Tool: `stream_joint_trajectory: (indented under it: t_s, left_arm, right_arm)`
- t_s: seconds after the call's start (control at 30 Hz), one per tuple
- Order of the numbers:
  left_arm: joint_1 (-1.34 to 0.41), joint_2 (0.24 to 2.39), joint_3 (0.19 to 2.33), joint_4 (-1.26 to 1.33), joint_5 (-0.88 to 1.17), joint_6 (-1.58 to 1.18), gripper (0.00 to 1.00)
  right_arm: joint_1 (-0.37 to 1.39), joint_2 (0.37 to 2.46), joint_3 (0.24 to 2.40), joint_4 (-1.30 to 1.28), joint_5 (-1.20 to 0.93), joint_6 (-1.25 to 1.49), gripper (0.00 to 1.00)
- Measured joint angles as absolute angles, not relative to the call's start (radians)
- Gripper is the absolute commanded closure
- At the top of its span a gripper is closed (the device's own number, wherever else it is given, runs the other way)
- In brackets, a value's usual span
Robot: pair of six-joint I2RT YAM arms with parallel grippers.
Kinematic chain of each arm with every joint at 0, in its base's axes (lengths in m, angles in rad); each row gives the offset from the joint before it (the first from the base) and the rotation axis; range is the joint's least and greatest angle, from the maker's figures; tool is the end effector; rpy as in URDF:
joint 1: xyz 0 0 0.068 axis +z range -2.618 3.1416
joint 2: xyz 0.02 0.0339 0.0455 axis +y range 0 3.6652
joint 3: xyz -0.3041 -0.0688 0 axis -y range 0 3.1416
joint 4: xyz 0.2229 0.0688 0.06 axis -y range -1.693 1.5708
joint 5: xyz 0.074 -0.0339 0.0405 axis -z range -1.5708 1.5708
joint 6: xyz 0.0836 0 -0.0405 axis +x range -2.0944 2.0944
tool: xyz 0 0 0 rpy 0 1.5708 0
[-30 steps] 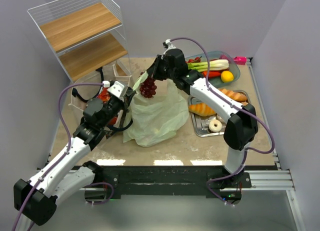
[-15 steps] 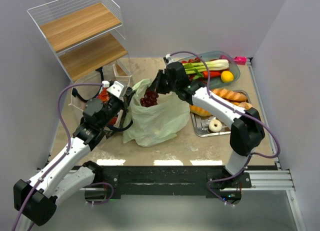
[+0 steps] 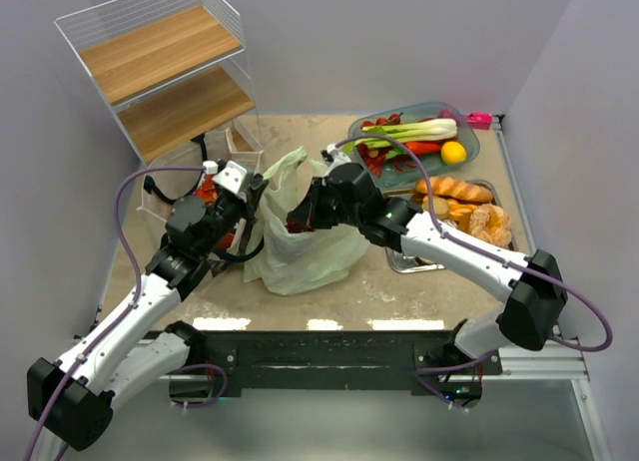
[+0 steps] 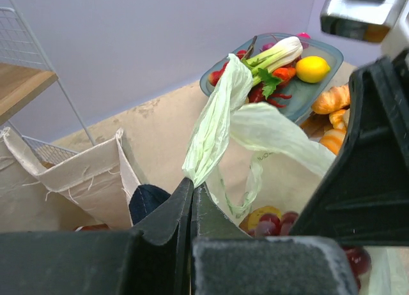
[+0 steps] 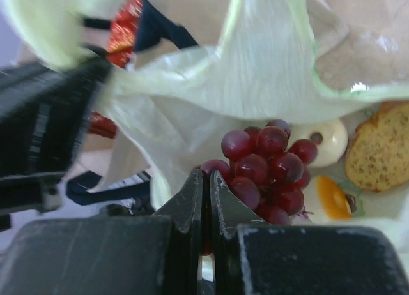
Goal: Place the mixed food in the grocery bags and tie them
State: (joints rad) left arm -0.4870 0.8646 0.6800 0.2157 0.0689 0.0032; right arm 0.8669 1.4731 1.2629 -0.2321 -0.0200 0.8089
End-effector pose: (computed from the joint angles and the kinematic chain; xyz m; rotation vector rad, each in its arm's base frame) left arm 0.1830 -0.1034 0.3678 0.4310 1.4951 -0.4363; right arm 0.2338 0.2780 0.3609 -0.0773 2.1858 1.0434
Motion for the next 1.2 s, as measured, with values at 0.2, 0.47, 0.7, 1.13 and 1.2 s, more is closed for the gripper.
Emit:
stream_joint_trajectory:
  t_s: [0.2,0.47,0.7,1.13,1.2]
  left_arm:
    - [-0.487,0.863,0.680,0.215,0.064,0.003,1.00]
    - [-0.487,0.859,0.680,0.215,0.067,0.003,1.00]
    - [-0.487,0.802,0.680,0.212,0.065,0.004,1.00]
    - [-0.487,0.823,0.680,0.197,0.075,0.003,1.00]
    - [-0.487,0.830,0.680,0.197,0.078,0.003,1.00]
  right_arm:
    - [0.895,1.502,1.185,-0.249,-0.008,0.836,1.00]
    - [0.902,1.607,1.158,-0.310,0.078,0.828,1.00]
    - [0.903,1.661,1.187,-0.426,0.255,0.803,0.91]
    - [0.906,1.588,1.236,-0.547,0.309,0.739,0.17]
    - [0.908,1.558,1.282,-0.559,0.291,0.709,0.13]
